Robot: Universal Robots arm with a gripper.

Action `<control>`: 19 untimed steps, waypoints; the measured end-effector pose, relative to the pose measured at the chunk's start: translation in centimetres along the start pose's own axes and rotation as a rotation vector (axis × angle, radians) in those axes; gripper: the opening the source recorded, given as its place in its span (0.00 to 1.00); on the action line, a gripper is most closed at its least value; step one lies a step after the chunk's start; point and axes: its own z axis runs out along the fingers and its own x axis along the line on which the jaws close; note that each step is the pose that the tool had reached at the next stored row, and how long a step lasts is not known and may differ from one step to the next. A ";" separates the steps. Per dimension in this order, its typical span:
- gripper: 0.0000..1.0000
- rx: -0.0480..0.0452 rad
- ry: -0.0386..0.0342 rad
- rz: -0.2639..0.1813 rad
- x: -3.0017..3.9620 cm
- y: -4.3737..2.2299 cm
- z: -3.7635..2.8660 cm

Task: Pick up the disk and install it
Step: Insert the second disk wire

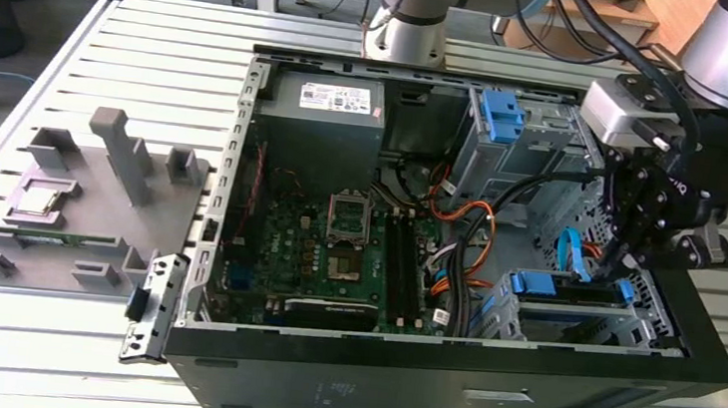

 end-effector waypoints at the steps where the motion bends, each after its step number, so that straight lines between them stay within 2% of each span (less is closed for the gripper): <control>1: 0.17 0.0014 -0.0002 -0.002 0.00 0.09 0.01; 11: 0.17 0.0247 -0.0004 -0.026 0.06 0.84 0.14; 19: 0.17 0.0268 -0.0009 -0.038 0.05 0.86 0.14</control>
